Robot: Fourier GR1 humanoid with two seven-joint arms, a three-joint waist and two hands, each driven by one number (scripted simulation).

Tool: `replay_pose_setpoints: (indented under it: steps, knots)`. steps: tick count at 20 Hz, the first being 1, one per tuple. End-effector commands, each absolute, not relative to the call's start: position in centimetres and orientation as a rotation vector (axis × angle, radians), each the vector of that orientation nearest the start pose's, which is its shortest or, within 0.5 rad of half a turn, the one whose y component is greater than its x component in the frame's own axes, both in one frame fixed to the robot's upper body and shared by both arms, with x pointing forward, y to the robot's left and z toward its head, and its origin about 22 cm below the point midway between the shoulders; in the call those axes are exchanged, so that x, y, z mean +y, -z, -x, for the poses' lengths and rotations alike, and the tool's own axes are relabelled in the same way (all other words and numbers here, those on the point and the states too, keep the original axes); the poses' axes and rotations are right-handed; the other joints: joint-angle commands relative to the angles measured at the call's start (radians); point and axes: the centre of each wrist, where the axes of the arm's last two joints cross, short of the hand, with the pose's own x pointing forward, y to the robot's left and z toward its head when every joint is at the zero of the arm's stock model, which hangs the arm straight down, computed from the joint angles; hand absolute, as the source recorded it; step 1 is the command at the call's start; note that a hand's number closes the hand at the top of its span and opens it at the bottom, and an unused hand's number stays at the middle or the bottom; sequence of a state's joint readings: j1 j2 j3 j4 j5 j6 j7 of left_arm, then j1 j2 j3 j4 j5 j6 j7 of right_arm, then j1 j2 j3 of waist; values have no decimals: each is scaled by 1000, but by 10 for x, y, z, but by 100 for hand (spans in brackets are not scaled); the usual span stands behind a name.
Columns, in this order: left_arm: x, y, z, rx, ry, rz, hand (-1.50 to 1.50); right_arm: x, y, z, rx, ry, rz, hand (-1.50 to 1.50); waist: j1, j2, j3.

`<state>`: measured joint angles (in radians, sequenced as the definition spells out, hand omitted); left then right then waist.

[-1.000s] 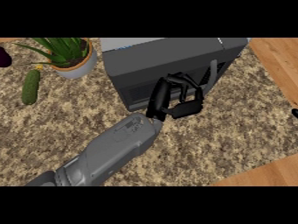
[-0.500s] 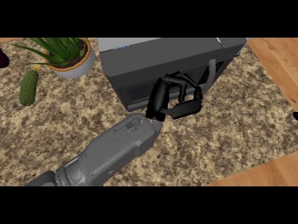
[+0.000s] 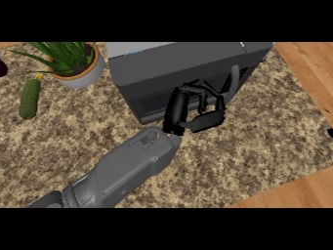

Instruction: Pick up the milk, place it into the microwave and close the microwave

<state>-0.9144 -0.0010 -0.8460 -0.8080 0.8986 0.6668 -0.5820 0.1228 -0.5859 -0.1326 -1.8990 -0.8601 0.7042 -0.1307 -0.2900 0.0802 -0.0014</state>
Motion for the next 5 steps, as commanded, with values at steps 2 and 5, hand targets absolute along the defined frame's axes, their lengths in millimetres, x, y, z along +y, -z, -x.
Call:
replay_pose_setpoints:
  steps: [2,5]
  knots:
    - [14,-41,-363,-1844,54,106,150,-348,-124,-206,-1907,-454,-808,-150,-5,17,-2]
    - [15,-38,-363,-1841,37,94,150,-348,-123,-204,-1898,-456,-810,-150,-11,17,-1]
